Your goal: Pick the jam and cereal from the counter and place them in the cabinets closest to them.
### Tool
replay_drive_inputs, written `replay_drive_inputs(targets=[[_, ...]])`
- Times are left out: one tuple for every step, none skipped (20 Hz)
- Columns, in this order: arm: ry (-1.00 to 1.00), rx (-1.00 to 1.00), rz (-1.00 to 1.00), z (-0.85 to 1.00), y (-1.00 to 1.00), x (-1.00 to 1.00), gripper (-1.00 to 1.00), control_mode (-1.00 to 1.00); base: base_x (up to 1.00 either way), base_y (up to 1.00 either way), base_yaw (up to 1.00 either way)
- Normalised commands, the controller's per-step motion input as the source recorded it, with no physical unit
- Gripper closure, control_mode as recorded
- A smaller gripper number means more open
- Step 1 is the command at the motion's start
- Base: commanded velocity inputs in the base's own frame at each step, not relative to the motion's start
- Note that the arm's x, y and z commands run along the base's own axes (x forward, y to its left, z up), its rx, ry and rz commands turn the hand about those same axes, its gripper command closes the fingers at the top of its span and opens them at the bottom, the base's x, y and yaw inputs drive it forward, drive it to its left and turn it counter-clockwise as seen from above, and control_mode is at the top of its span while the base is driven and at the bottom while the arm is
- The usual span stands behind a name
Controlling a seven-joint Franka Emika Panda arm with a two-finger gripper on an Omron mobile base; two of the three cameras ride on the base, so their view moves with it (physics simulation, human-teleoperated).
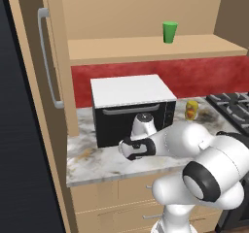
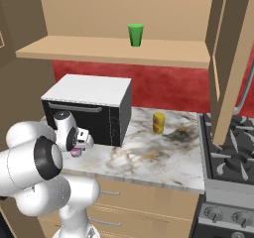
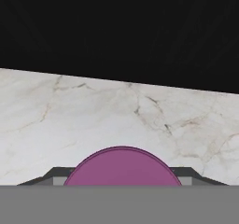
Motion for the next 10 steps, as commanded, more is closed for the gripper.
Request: replay_drive_inputs(targets=[[-0.01, 0.0, 0.0, 0.06, 0.0, 0.0, 1.0, -1.0, 0.0, 0.0, 0.0], [-0.01, 0.01, 0.0, 0.11, 0.0, 0.0, 1.0, -1.0, 0.0, 0.0, 0.0], [-0.02, 0.01, 0.0, 0.2, 0.0, -0.03, 1.0, -1.0, 0.0, 0.0, 0.0], [-0.01, 0.01, 0.0, 0.22, 0.0, -0.04, 1.0, -1.0, 0.0, 0.0, 0.0], [-0.02, 0.02, 0.0, 0.27, 0.0, -0.09, 1.0, -1.0, 0.0, 0.0, 0.0], [-0.01, 0.02, 0.0, 0.31, -0.01, -0.12, 1.0, -1.0, 0.0, 0.0, 0.0], [0.0, 0.02, 0.0, 0.33, -0.02, -0.15, 1.0, -1.0, 0.0, 0.0, 0.0], [0.0, 0.01, -0.01, 0.34, -0.04, -0.16, 1.0, -1.0, 0.0, 0.0, 0.0], [0.0, 0.02, -0.01, 0.35, -0.06, -0.17, 1.0, -1.0, 0.0, 0.0, 0.0], [0.0, 0.02, -0.01, 0.34, -0.08, -0.19, 1.0, -1.0, 0.0, 0.0, 0.0]])
